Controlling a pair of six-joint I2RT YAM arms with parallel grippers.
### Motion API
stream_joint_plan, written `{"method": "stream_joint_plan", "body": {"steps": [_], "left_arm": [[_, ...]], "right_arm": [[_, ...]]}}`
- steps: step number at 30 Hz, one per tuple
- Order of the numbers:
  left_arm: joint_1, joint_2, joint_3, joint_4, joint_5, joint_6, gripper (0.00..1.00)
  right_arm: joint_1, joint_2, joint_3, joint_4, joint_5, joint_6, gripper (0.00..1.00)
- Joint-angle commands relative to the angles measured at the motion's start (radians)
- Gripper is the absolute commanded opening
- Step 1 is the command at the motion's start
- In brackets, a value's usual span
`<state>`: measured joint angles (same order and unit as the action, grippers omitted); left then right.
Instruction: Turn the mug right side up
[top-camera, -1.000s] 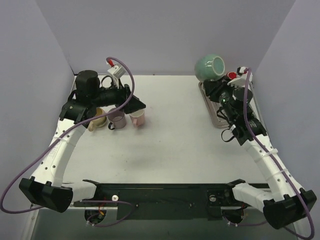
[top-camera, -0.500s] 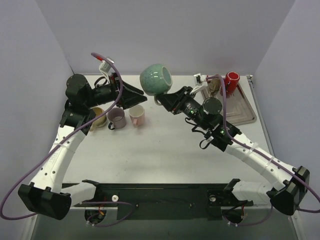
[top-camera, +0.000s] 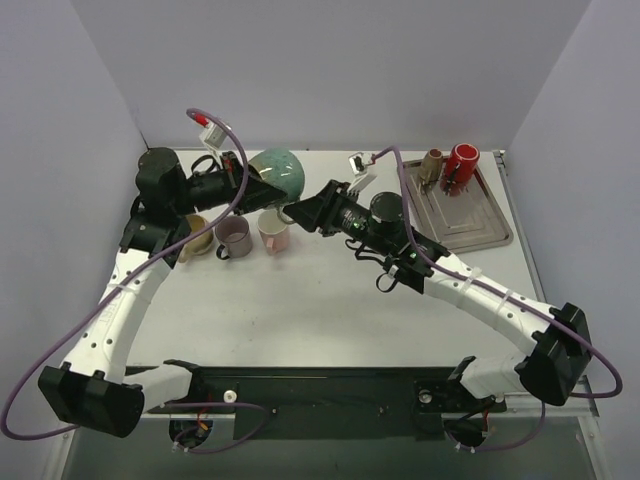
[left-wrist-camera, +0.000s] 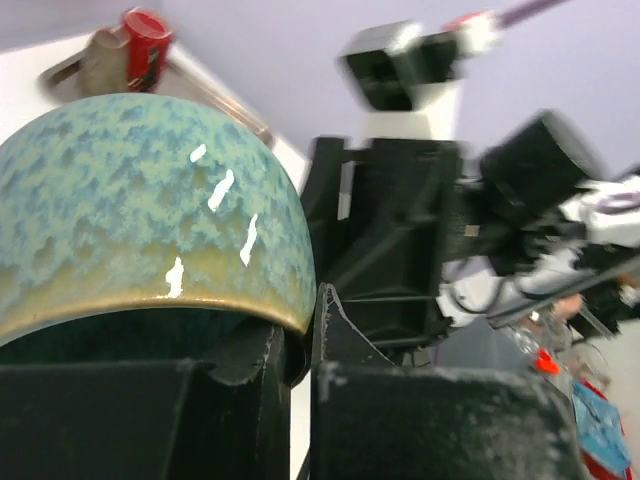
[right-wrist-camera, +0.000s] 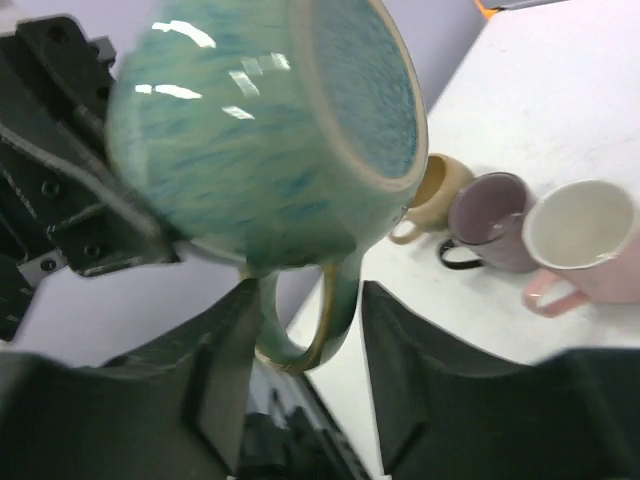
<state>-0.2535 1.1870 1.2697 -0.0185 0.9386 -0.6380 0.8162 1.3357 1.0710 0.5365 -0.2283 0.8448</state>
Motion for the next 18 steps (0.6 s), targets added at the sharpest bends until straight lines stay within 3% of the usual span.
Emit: {"method": "stream_joint_plan", "body": {"steps": [1, 2, 3, 5, 8, 13, 18], "left_arm": [[0.014, -0.030, 0.112, -0.388, -0.342, 0.332, 0.00], [0.011, -0.029, 0.159, -0.560, -0.410, 0.494, 0.00], [0.011, -0.024, 0.189, -0.630, -0.520, 0.665, 0.00], [0.014, -0.001, 0.249, -0.854, -0.637, 0.870, 0.00], [0.020, -0.001, 0.215, -1.104, -0.742, 1.015, 0.00], [0.026, -0.055, -0.047, -1.120, -0.975, 1.147, 0.00], [0.106, -0.029, -0.191, -0.976, -1.034, 1.193, 0.00]], "right_arm": [[0.014, -0.058, 0.107, -0.148, 0.111, -0.235, 0.54], [0.015, -0.064, 0.121, -0.294, 0.165, -0.324, 0.59], [0.011, -0.076, 0.150, -0.352, 0.272, -0.369, 0.68], [-0.020, -0.078, 0.194, -0.518, 0.408, -0.466, 0.71], [-0.103, -0.055, 0.227, -0.685, 0.607, -0.544, 0.72], [-0.346, 0.072, 0.276, -0.701, 0.636, -0.584, 0.73], [-0.532, 0.288, 0.403, -0.701, 0.606, -0.561, 0.69]]}}
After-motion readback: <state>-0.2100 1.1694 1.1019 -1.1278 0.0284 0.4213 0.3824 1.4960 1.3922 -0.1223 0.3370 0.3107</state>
